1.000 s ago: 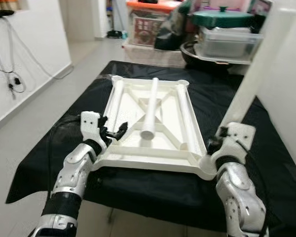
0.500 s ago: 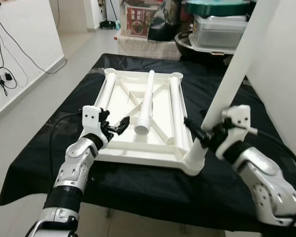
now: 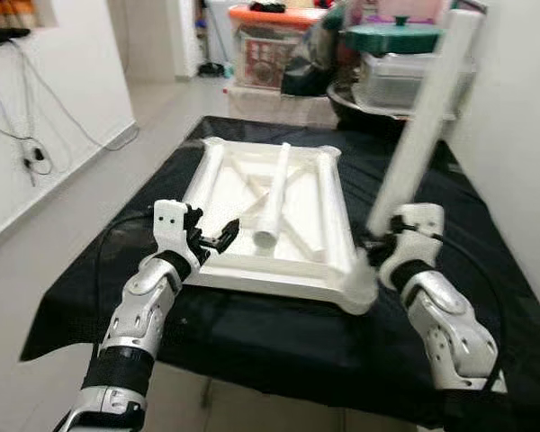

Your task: Building children table

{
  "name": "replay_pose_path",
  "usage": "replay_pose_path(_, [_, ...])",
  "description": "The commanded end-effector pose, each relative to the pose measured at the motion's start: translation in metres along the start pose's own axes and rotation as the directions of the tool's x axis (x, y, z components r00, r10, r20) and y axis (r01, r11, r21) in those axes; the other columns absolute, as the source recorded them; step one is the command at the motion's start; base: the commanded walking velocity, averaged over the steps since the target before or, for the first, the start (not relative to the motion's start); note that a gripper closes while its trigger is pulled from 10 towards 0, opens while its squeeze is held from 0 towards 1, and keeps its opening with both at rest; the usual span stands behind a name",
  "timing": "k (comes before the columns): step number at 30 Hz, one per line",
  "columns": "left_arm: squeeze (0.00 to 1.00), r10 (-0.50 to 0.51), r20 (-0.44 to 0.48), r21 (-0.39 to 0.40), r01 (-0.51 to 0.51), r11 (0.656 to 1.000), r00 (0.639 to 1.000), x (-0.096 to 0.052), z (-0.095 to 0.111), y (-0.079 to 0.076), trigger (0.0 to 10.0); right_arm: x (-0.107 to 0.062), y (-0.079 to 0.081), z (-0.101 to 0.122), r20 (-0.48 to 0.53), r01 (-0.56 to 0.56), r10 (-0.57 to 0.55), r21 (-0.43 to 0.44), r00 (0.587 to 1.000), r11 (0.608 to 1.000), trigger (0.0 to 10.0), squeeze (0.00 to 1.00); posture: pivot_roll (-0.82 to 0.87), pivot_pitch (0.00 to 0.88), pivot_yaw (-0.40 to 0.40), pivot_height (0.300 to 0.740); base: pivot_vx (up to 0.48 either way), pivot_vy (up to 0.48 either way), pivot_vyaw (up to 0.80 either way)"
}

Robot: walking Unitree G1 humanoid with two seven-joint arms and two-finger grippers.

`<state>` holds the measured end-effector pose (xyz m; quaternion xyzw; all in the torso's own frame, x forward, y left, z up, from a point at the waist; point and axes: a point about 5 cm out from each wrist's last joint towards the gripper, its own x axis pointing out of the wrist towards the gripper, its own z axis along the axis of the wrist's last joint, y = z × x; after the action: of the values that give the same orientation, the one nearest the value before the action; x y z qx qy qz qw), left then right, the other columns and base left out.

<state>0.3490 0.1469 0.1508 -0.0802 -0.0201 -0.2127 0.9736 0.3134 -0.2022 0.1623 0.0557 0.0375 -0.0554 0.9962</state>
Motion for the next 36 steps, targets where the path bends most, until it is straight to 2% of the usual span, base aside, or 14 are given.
replay_pose_path(1, [0.00, 0.004, -0.019, 0.017, -0.004, 1.000, 1.000, -0.001, -0.003, 0.002, 10.0, -0.010, -0.025, -0.033, -0.163, 0.211, -0.207, 0.012, 0.965, 0.977, 0.0, 0.00, 0.05, 0.000, -0.054, 0.740, 0.000, 0.000, 0.00])
replay_pose_path(4, [0.00, -0.007, -0.017, 0.008, 0.007, 1.000, 1.000, 0.000, -0.004, -0.002, 10.0, -0.025, -0.013, -0.035, -0.159, 0.283, -0.277, 0.020, 0.948, 0.959, 0.0, 0.00, 0.05, 0.000, -0.050, 0.740, 0.000, 0.000, 0.00])
replay_pose_path(5, [0.00, -0.012, -0.019, 0.007, 0.012, 1.000, 1.000, 0.000, -0.005, -0.004, 10.0, -0.028, 0.002, -0.031, -0.135, 0.221, -0.218, 0.004, 0.967, 0.975, 10.0, 0.00, 0.05, 0.000, -0.041, 0.740, 0.000, 0.000, 0.00])
replay_pose_path(9, [0.00, -0.010, -0.030, 0.009, 0.011, 1.000, 1.000, -0.001, -0.006, -0.001, 10.0, -0.030, 0.027, -0.017, -0.017, 0.070, -0.069, 0.031, 0.997, 0.997, 10.0, 0.00, 0.05, 0.000, -0.037, 0.740, 0.000, 0.000, 0.00])
replay_pose_path(10, [0.00, -0.012, -0.029, 0.015, 0.012, 1.000, 1.000, 0.000, -0.004, 0.000, 10.0, -0.023, 0.037, -0.008, 0.013, -0.037, 0.037, 0.039, 0.999, 0.999, 10.0, 1.00, 0.05, 0.000, -0.045, 0.740, 0.000, 0.000, 0.00])
replay_pose_path(13, [0.00, -0.013, -0.026, 0.017, 0.014, 1.000, 1.000, 0.001, -0.002, 0.001, 10.0, -0.019, 0.038, -0.004, 0.015, -0.068, 0.067, 0.036, 0.998, 0.997, 10.0, 1.00, 0.05, 0.000, -0.045, 0.740, 0.000, 0.000, 0.00])
replay_pose_path(14, [0.00, -0.009, -0.021, 0.019, 0.009, 1.000, 1.000, 0.001, -0.001, 0.003, 10.0, -0.016, 0.044, 0.007, 0.051, -0.198, 0.196, 0.024, 0.979, 0.980, 10.0, 0.00, 0.04, 0.000, -0.050, 0.740, 0.000, 0.000, 0.00])
replay_pose_path(16, [0.00, 0.002, -0.015, 0.015, -0.002, 1.000, 1.000, 0.002, -0.001, 0.003, 10.0, -0.024, 0.053, 0.025, 0.125, -0.516, 0.517, -0.044, 0.847, 0.856, 10.0, 0.00, 0.04, 0.000, -0.051, 0.740, 0.000, 0.000, 0.00])
replay_pose_path(23, [0.00, -0.009, -0.013, 0.005, 0.009, 1.000, 1.000, -0.001, -0.004, -0.003, 10.0, -0.036, 0.055, 0.012, 0.029, -0.720, 0.727, -0.113, 0.686, 0.684, 10.0, 0.00, 0.06, 0.000, -0.061, 0.740, 0.000, 0.000, 0.00])
replay_pose_path(24, [0.00, -0.009, -0.013, 0.005, 0.009, 1.000, 1.000, -0.001, -0.004, -0.003, 10.0, -0.036, 0.055, 0.012, 0.029, -0.720, 0.727, -0.113, 0.686, 0.684, 10.0, 0.00, 0.06, 0.000, -0.061, 0.740, 0.000, 0.000, 0.00])
replay_pose_path(25, [0.00, -0.001, -0.016, 0.009, 0.001, 1.000, 1.000, -0.002, -0.004, -0.001, 10.0, -0.032, 0.055, 0.005, 0.006, -0.702, 0.707, -0.115, 0.707, 0.703, 7.4, 0.00, 0.07, 0.000, -0.063, 0.740, 0.000, 0.000, 0.00])
replay_pose_path(28, [0.00, 0.004, -0.017, 0.012, -0.003, 1.000, 1.000, -0.002, -0.004, 0.001, 10.0, -0.029, 0.054, 0.000, -0.008, -0.688, 0.692, -0.118, 0.721, 0.716, 7.4, 0.00, 0.07, 0.000, -0.063, 0.740, 0.000, 0.000, 0.00])
replay_pose_path(29, [0.00, 0.005, -0.015, 0.015, -0.005, 1.000, 1.000, -0.002, -0.002, 0.002, 10.0, -0.025, 0.054, -0.003, -0.011, -0.663, 0.665, -0.094, 0.747, 0.743, 0.0, 0.00, 0.07, 0.000, -0.066, 0.740, 0.000, 0.000, 0.00])
replay_pose_path(36, [0.00, 0.011, -0.014, 0.019, -0.011, 1.000, 1.000, -0.002, -0.002, 0.004, 10.0, -0.005, 0.036, -0.020, -0.073, -0.398, 0.394, -0.045, 0.916, 0.916, 0.0, 0.00, 0.06, 0.000, -0.058, 0.740, 0.000, 0.000, 0.00])
